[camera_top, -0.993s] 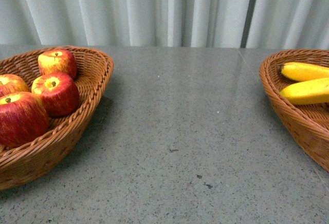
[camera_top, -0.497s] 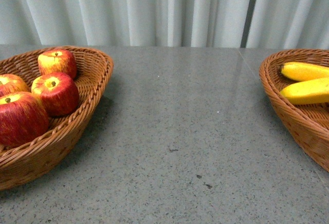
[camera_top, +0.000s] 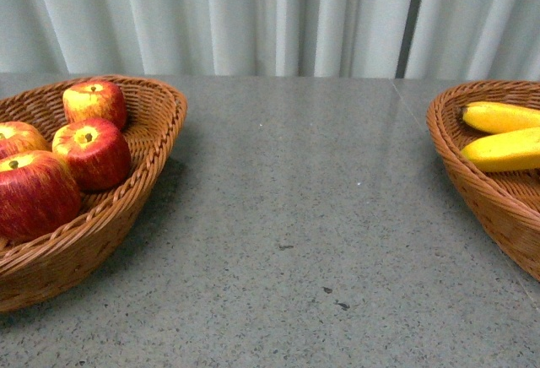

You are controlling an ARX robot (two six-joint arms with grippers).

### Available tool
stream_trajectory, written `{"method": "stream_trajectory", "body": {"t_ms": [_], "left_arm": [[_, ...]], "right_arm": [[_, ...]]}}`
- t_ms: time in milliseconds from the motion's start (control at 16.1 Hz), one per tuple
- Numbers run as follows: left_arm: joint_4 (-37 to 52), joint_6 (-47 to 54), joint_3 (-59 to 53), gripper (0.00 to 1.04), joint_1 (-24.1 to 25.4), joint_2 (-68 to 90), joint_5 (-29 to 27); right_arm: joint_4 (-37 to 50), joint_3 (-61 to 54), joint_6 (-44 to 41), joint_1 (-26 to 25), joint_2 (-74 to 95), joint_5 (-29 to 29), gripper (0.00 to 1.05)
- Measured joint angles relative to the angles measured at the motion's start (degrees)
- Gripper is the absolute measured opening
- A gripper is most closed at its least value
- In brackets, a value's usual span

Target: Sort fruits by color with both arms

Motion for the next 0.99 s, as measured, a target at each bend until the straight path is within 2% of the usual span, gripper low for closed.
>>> {"method": "stream_trajectory", "body": {"t_ms": [434, 497, 559, 683, 807, 993], "left_arm": [[0.0, 0.02, 0.0, 0.98, 0.0, 0.0, 0.11], [0.0, 0.0, 0.0, 0.98, 0.0, 0.0, 0.11], [0.0, 0.0, 0.0, 0.98, 0.0, 0.0, 0.11], [0.0, 0.0, 0.0, 0.98, 0.0, 0.0, 0.11], [0.0, 0.0, 0.0, 0.98, 0.0, 0.0, 0.11], [0.0, 0.0, 0.0, 0.98, 0.0, 0.0, 0.11]], "right_arm": [[-0.26, 0.0, 0.0, 0.0, -0.26, 0.07, 0.02], [-0.26, 0.0, 0.0, 0.0, -0.26, 0.07, 0.28], [-0.26, 0.0, 0.0, 0.0, -0.26, 0.04, 0.59], [-0.26, 0.02, 0.0, 0.0, -0.26, 0.04, 0.85], [-0.26, 0.0, 0.02, 0.0, -0.26, 0.04, 1.0], [-0.26, 0.0, 0.0, 0.0, -0.26, 0.04, 0.98]]}}
